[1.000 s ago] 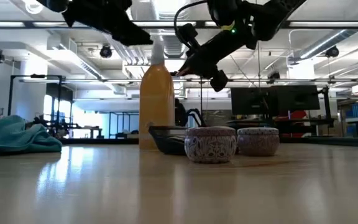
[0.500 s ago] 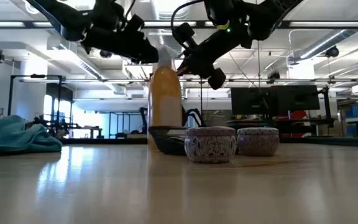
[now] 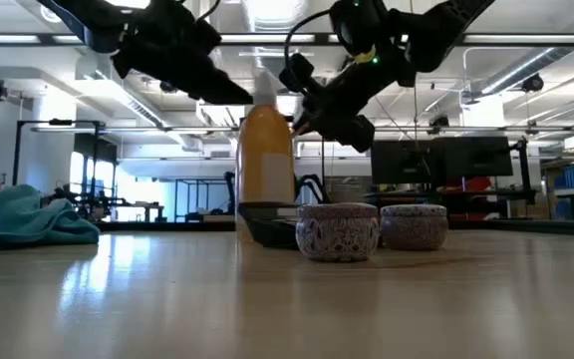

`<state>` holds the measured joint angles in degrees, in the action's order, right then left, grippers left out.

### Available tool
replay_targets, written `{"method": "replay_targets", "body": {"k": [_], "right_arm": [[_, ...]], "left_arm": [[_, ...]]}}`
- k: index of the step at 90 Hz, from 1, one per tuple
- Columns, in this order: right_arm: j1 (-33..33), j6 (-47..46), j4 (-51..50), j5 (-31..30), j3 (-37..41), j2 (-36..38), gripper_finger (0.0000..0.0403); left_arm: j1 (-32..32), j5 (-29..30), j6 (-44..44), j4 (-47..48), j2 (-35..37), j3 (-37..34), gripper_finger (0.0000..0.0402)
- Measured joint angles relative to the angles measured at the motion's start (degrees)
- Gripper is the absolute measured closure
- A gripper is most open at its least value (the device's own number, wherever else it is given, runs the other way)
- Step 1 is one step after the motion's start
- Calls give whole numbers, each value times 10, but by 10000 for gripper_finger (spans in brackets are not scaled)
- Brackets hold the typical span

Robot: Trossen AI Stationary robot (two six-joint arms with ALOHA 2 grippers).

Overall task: Apply microfiber cloth
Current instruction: Spray the back and front of the pink cellphone using the orange spray bottle

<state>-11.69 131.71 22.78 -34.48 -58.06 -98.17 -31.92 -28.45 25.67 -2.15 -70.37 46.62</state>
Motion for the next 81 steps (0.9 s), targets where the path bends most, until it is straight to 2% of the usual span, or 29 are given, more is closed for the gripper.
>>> {"method": "replay_targets", "body": {"k": [10, 27, 40, 55, 64, 81], "right_arm": [[0, -12, 7, -5, 0, 3, 388], [4, -14, 6, -6, 0, 3, 388], [2, -14, 5, -13, 0, 3, 388], [7, -18, 2, -15, 0, 3, 388], [6, -19, 2, -17, 0, 3, 388], [8, -21, 2, -16, 0, 3, 388]], "left_arm": [[0, -44, 3, -17, 5, -14, 90], [-2, -46, -36, -86, -17, -28, 90], [-2, -50, -52, -95, -35, -12, 90], [-8, -120, -85, -80, -54, 11, 75], [-14, -121, -87, -70, -54, 22, 58], [-21, -87, -82, -68, -64, 23, 29]]}}
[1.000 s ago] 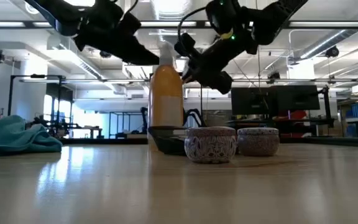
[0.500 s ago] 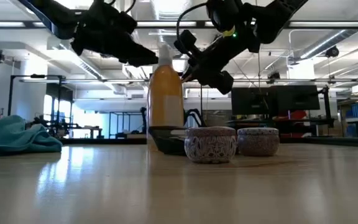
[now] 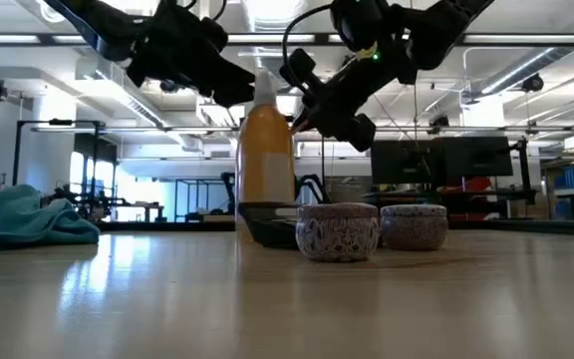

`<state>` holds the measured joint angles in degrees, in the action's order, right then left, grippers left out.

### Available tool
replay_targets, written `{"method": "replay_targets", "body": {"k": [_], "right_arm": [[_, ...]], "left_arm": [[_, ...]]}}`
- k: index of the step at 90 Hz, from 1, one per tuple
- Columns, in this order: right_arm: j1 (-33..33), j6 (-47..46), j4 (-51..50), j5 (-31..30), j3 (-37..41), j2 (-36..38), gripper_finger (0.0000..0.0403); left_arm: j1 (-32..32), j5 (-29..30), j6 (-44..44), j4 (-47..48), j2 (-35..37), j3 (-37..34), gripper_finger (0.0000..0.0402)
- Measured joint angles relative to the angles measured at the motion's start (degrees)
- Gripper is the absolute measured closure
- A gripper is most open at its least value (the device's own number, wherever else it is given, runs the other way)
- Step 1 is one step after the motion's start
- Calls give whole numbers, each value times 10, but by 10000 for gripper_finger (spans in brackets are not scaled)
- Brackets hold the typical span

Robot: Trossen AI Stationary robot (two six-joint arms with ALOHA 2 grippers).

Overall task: Apply microfiber cloth
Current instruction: Spray the back and front of the pink cellphone using the orange spray bottle

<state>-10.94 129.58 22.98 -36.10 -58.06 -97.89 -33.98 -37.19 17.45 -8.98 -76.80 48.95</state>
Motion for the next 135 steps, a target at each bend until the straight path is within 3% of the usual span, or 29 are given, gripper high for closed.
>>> {"method": "replay_targets", "body": {"k": [21, 35, 46, 72, 109, 135], "right_arm": [[2, -1, 0, -1, 0, 0, 388], [7, 1, 0, 1, 0, 0, 388], [11, 5, -1, 1, 0, 0, 388], [11, 20, 0, 22, 0, 8, 388], [-5, 145, 0, 62, -6, 6, 388], [-9, 172, 0, 65, -13, -2, 388]], "left_arm": [[-6, -2, 0, -25, -54, 6, 23], [-10, -57, -4, -25, -89, 44, 23], [-10, -63, -1, -20, -103, 70, 22], [-7, -63, -1, -14, -107, 76, 22], [21, -78, -5, 14, -106, 73, 41], [29, -80, 5, 26, -106, 72, 52]]}}
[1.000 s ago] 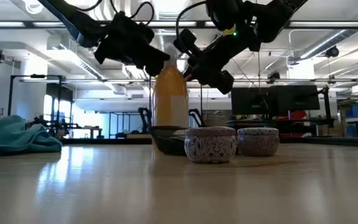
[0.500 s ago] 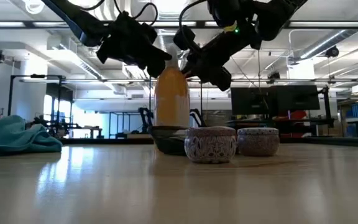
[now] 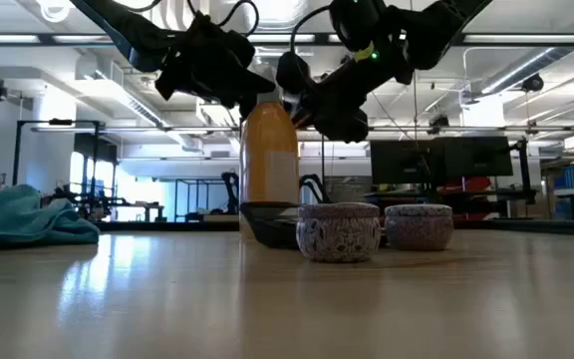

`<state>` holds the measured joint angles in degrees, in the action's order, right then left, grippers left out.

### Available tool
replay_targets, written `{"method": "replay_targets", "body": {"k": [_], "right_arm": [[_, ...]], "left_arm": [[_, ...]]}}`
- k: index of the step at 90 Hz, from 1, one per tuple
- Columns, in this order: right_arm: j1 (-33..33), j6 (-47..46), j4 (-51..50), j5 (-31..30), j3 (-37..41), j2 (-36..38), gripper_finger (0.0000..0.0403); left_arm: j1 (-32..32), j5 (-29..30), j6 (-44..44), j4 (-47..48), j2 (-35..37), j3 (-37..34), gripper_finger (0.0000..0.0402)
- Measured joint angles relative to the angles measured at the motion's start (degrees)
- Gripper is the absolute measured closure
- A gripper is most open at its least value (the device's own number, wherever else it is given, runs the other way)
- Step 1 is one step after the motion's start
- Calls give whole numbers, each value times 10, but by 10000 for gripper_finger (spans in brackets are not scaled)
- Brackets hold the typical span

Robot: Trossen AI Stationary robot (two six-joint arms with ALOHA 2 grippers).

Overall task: Apply microfiber cloth
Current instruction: Spray the back and front of the pink cellphone using the orange spray bottle

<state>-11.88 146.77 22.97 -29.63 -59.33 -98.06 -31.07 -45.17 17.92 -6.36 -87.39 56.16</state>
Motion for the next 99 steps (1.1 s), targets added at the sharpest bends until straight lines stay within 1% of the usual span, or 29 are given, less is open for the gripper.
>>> {"method": "replay_targets", "body": {"k": [8, 34, 42, 46, 52, 72, 77, 93, 99], "right_arm": [[6, -19, 0, -1, 0, 0, 388], [12, -21, 0, -9, -2, 0, 389], [12, -17, 1, -10, -4, 1, 388], [12, -12, 1, -10, -4, 1, 389], [13, -10, 0, -10, -6, 1, 389], [15, -13, 1, -19, -6, 14, 389], [15, -13, 1, -19, -6, 19, 389], [13, -8, 29, -21, -14, 24, 389], [12, -26, 27, -21, -14, 25, 389]], "left_arm": [[-1, 0, 9, 7, 0, 0, 52], [-1, 0, 19, 7, 0, 0, 53], [-1, 0, 19, 8, 0, 0, 59], [-1, 0, 19, 9, 0, 0, 69], [-1, 0, 17, 10, 0, 0, 97], [0, 2, 13, 19, 1, -1, 232], [0, 4, 14, 20, 1, -1, 256], [0, 6, 14, 25, 2, 0, 256], [-1, 7, 13, 27, 2, 0, 232]]}}
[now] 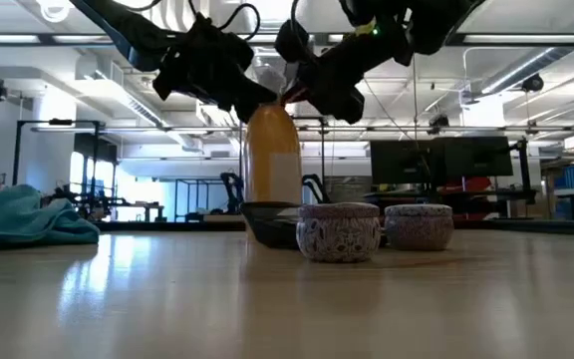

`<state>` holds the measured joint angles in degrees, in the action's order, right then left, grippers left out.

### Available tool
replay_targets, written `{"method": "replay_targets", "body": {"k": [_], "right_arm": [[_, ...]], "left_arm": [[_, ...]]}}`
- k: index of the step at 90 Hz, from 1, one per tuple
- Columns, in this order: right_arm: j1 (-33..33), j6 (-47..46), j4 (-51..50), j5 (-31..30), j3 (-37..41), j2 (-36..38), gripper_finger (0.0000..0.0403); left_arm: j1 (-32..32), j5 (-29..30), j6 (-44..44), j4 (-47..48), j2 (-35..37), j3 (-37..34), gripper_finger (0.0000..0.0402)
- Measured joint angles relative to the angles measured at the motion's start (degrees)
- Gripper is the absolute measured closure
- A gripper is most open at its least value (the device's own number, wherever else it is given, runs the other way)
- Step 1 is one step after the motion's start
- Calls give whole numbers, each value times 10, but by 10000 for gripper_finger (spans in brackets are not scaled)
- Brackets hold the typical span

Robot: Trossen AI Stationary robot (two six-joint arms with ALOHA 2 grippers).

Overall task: Apply microfiber cloth
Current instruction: Spray the back and front of the pink cellphone using the orange spray bottle

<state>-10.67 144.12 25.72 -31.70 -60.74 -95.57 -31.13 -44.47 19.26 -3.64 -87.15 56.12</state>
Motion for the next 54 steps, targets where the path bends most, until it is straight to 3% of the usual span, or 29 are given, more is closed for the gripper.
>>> {"method": "replay_targets", "body": {"k": [11, 26, 40, 54], "right_arm": [[-1, -147, -28, 0, 1, 0, 389], [-1, -476, -53, -13, 7, 0, 389], [2, -808, -54, -34, 8, 0, 389], [6, -1000, -88, -34, 10, 2, 389]], "left_arm": [[-4, 7, -1, 27, 14, 0, 149], [-20, 40, 16, 81, 50, 0, 66], [-28, 75, 32, 118, 58, 0, 49], [-37, 109, 36, 122, 58, 0, 55]]}}
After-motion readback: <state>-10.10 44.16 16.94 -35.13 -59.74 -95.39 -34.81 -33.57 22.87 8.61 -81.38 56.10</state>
